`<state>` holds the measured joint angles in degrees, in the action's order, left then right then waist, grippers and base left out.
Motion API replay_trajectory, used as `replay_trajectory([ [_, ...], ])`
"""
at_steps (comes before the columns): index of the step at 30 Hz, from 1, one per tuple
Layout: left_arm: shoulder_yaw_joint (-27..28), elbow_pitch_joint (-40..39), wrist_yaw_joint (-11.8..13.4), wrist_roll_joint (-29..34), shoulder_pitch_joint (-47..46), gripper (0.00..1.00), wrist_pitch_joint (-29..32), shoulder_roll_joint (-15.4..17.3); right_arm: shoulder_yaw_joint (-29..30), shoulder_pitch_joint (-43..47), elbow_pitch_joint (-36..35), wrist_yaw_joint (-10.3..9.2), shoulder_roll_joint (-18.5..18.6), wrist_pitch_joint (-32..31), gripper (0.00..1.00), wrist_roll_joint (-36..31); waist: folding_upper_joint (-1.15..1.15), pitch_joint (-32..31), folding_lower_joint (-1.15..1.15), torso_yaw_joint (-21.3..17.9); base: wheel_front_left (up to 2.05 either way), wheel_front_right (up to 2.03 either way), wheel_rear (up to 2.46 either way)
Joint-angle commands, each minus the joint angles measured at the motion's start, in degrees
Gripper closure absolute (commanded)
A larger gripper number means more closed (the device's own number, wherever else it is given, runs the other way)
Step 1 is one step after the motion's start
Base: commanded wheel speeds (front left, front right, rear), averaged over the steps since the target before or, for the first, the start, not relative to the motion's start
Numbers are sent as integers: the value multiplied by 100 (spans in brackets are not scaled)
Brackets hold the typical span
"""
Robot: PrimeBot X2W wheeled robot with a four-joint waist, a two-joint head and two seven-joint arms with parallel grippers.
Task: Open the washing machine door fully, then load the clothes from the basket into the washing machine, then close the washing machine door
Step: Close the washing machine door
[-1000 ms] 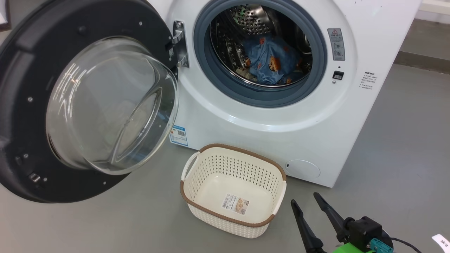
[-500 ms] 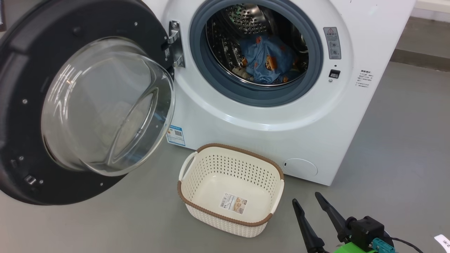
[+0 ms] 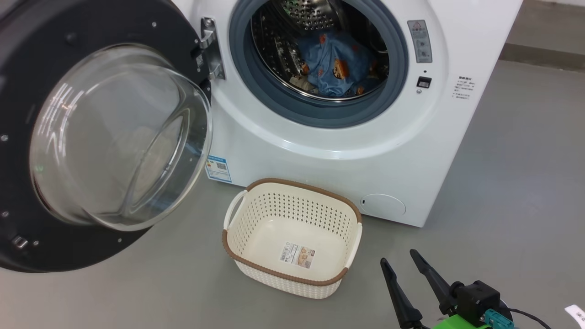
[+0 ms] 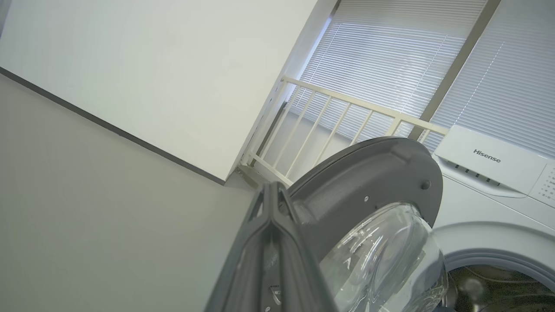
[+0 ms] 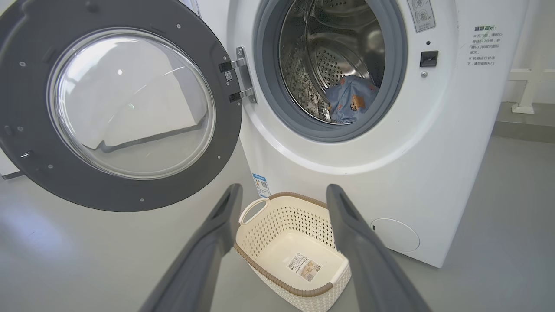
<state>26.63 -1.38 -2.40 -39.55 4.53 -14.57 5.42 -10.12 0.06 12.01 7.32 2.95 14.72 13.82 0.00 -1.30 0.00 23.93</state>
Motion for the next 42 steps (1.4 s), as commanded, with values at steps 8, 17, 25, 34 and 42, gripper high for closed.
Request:
replay_trajectory([
  [8,785,1034,-249,-929,-1484,100,211,1153,-115,-333,-160,17,-7,-18,0,-114,0,314,0,-307,0,0,0],
  [17,1163,2118,-349,-1900,-2405,100,785,1840,-97,-469,-207,17,-7,-51,0,-163,0,626,0,-659,0,0,0],
  [25,1650,3197,-430,-3181,-2983,100,1804,2311,-122,-560,-189,17,-7,-53,0,-211,0,754,0,-946,0,0,0],
  [34,1834,4012,-383,-3852,-3059,100,2860,2692,-54,-577,-282,17,-7,-127,0,-315,0,819,0,-1042,0,0,0],
  [42,1906,4229,-384,-4201,-3117,100,3373,2685,-71,-595,-343,17,-7,-200,0,-337,0,884,0,-1068,0,0,0],
])
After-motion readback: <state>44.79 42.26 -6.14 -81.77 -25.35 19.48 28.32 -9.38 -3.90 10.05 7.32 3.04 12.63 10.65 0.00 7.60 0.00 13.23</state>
